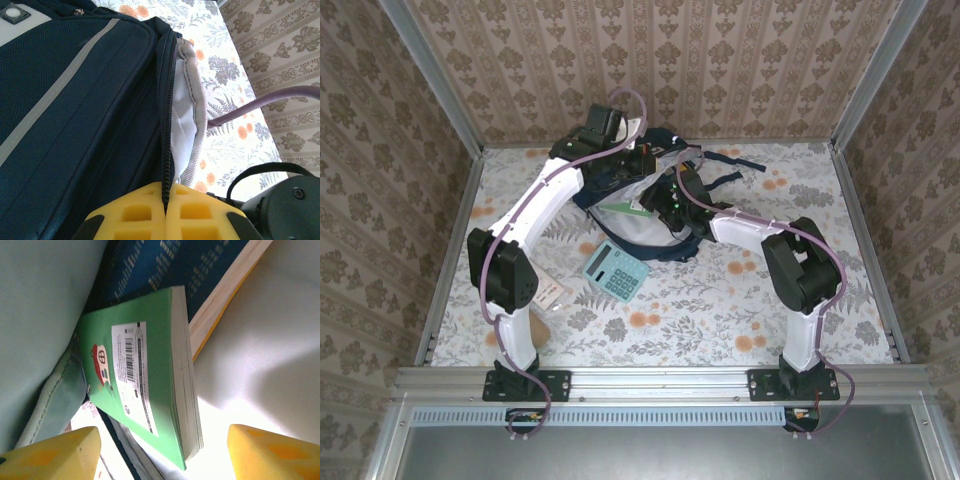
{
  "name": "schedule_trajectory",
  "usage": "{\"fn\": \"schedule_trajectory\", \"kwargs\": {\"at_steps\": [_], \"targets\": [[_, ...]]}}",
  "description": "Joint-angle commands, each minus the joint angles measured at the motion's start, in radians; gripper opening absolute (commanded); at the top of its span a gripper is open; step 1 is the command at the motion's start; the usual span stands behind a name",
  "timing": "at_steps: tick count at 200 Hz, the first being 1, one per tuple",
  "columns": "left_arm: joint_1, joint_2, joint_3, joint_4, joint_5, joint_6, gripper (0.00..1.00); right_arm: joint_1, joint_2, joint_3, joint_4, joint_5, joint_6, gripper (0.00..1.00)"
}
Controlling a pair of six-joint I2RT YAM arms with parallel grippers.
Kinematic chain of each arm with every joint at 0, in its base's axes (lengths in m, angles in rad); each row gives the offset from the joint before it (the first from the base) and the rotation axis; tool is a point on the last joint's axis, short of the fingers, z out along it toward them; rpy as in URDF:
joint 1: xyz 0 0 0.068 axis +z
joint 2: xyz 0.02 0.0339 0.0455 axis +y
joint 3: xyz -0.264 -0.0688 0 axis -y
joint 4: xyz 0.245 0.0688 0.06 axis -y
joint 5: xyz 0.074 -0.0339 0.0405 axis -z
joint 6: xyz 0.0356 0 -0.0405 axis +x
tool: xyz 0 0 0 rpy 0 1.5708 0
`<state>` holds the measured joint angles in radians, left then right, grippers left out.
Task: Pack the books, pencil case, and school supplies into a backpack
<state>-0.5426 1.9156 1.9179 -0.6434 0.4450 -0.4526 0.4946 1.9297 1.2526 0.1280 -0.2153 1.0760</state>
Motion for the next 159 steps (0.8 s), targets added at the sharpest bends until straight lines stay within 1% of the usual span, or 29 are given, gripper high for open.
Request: {"fn": "schedule_trajectory", "kwargs": {"at_steps": [1, 18, 36, 47, 59, 66, 74, 79, 99, 106, 122, 141, 159], "targets": [[-0.008, -0.073, 0.018, 0.048, 0.027, -0.014, 0.00, -0.008, 0.047, 0.009, 0.023, -0.089, -0.010, 0.68], [-0.008, -0.074, 0.018, 0.044, 0.026, -0.015, 0.00, -0.010, 0.070, 0.021, 0.046, -0.099, -0.001, 0.66], [-0.008, -0.075, 0.018, 0.041, 0.023, -0.012, 0.00, -0.011, 0.096, 0.041, 0.062, -0.112, -0.001, 0.60], [-0.008, -0.078, 0.018, 0.038, 0.021, -0.012, 0.00, -0.011, 0.112, 0.053, 0.074, -0.121, 0.007, 0.54], [-0.007, -0.078, 0.019, 0.036, 0.019, -0.011, 0.00, -0.013, 0.120, 0.053, 0.099, -0.123, 0.016, 0.52], [-0.006, -0.077, 0.019, 0.035, 0.018, -0.009, 0.00, -0.013, 0.120, 0.046, 0.121, -0.120, 0.016, 0.47], [-0.007, -0.078, 0.021, 0.034, 0.019, -0.009, 0.00, -0.014, 0.115, 0.036, 0.146, -0.118, 0.018, 0.43], [-0.007, -0.077, 0.021, 0.033, 0.018, -0.010, 0.00, -0.016, 0.114, 0.030, 0.162, -0.118, 0.020, 0.40], [-0.005, -0.079, 0.021, 0.031, 0.017, -0.008, 0.00, -0.022, 0.107, 0.007, 0.222, -0.131, 0.034, 0.15], [-0.005, -0.079, 0.021, 0.032, 0.017, -0.008, 0.00, -0.024, 0.101, -0.001, 0.230, -0.130, 0.039, 0.09], [-0.004, -0.079, 0.021, 0.033, 0.018, -0.008, 0.00, -0.027, 0.076, -0.028, 0.247, -0.122, 0.044, 0.07], [-0.003, -0.079, 0.021, 0.035, 0.017, -0.008, 0.00, -0.031, 0.032, -0.076, 0.279, -0.103, 0.051, 0.00], [-0.002, -0.082, 0.022, 0.038, 0.014, -0.010, 0.00, -0.040, -0.017, -0.139, 0.334, -0.063, 0.069, 0.00]]}}
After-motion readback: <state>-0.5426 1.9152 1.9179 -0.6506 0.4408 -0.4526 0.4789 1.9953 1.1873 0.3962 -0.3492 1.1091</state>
